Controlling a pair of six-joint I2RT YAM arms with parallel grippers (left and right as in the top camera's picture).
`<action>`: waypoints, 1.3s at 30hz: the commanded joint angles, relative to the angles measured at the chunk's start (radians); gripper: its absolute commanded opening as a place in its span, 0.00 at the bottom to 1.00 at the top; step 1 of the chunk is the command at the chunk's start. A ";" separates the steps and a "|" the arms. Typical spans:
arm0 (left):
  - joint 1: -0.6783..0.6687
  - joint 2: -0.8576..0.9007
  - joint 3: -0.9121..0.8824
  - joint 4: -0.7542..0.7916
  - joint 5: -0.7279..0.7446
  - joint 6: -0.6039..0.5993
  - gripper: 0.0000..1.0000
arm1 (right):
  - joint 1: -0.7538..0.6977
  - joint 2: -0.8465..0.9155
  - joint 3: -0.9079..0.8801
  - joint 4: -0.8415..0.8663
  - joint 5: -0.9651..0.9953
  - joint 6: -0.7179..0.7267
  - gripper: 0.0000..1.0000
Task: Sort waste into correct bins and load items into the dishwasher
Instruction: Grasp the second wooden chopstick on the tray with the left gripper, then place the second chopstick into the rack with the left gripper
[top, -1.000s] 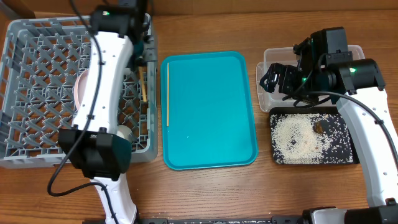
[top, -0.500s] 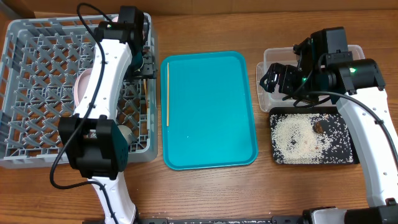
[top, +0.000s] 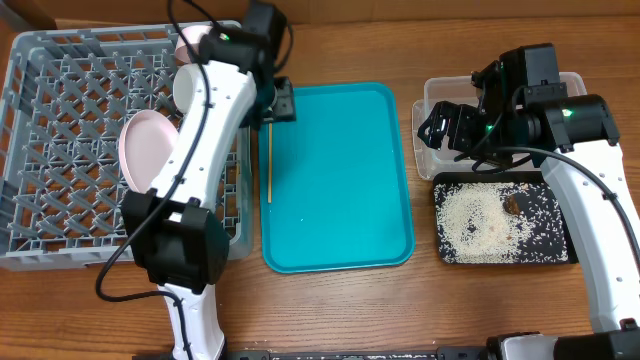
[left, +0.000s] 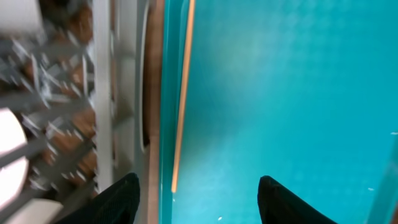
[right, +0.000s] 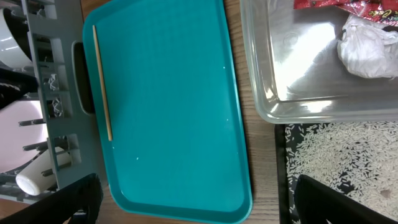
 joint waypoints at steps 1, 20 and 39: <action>-0.019 0.001 -0.162 0.122 -0.051 -0.116 0.62 | -0.002 -0.002 0.020 0.005 0.003 0.000 1.00; -0.020 0.001 -0.507 0.493 -0.038 0.113 0.64 | -0.002 -0.002 0.020 0.005 0.003 0.000 1.00; -0.019 0.002 -0.633 0.608 -0.041 0.108 0.45 | -0.002 -0.002 0.020 0.005 0.003 0.000 1.00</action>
